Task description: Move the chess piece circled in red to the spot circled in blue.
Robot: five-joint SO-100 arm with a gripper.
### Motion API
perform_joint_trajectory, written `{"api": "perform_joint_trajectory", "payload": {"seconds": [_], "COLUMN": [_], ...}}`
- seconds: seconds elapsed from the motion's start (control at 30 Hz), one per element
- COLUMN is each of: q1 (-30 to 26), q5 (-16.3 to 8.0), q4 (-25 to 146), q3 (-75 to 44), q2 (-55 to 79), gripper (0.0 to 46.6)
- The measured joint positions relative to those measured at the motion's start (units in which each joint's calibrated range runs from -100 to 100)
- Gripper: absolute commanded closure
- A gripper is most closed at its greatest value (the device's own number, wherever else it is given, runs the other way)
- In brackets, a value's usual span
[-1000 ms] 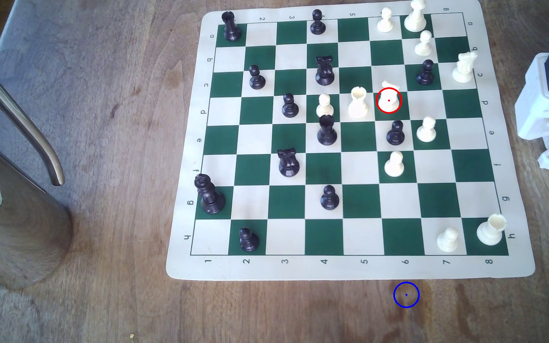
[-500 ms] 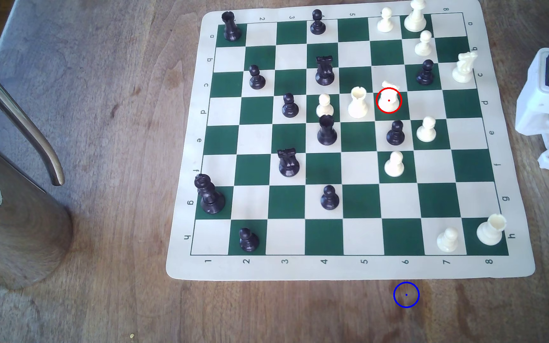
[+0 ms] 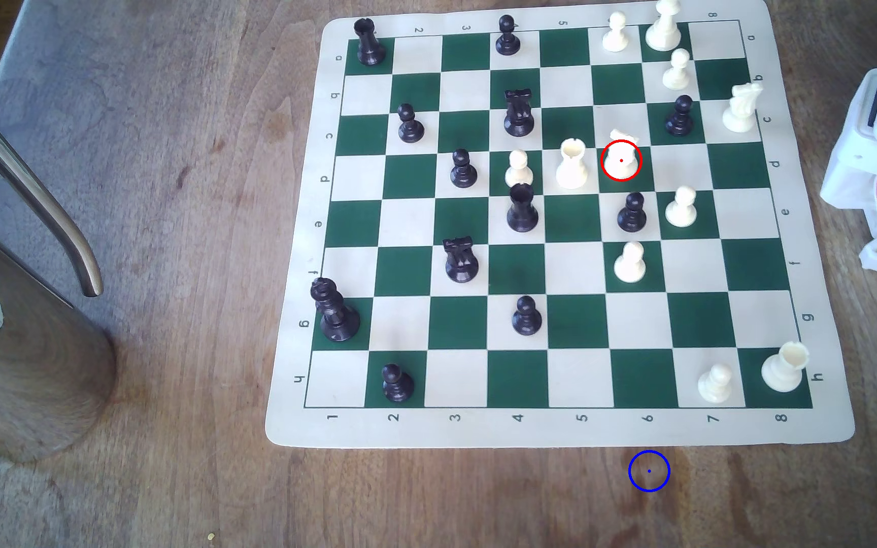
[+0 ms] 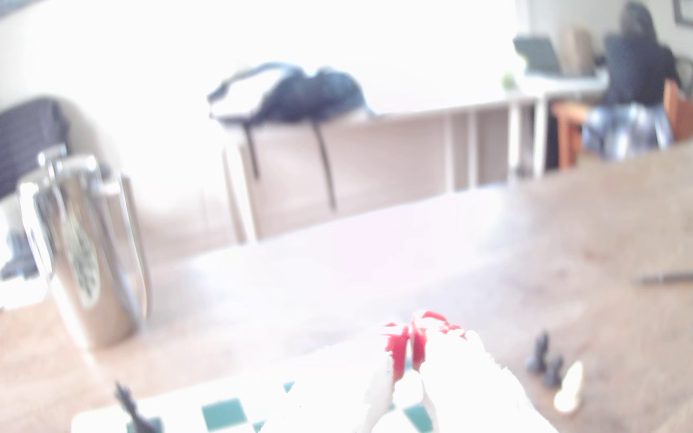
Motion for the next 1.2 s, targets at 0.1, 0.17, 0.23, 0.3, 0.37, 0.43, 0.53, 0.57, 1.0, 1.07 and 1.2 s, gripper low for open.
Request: {"api": "perform_joint_trajectory", "payload": {"seconds": [0.1, 0.17, 0.23, 0.3, 0.37, 0.43, 0.53, 0.57, 1.0, 1.07, 1.2], "q1": [0.52, 0.52, 0.44, -0.37, -0.96, -2.21, -3.91, -4.42, -5.83, -5.90, -5.90], "q5": [-0.29, -0.34, -0.68, -1.66, -2.98, -4.59, -6.89, -8.30, -10.21, -10.21, -10.21], "q4": [9.40, 15.38, 18.41, 21.51, 21.51, 20.72, 19.36, 18.33, 10.68, 9.88, 8.29], "q3": [0.00, 0.00, 0.00, 0.00, 0.00, 0.00, -0.54, -1.08, -1.45, -1.45, -1.45], "q2": [0.00, 0.00, 1.51, 5.53, 8.88, 13.32, 19.69, 24.13, 47.09, 48.51, 52.03], "gripper": [46.4, 46.4, 45.0, 43.4, 42.4, 41.4, 38.8, 37.9, 33.3, 33.1, 32.9]}}
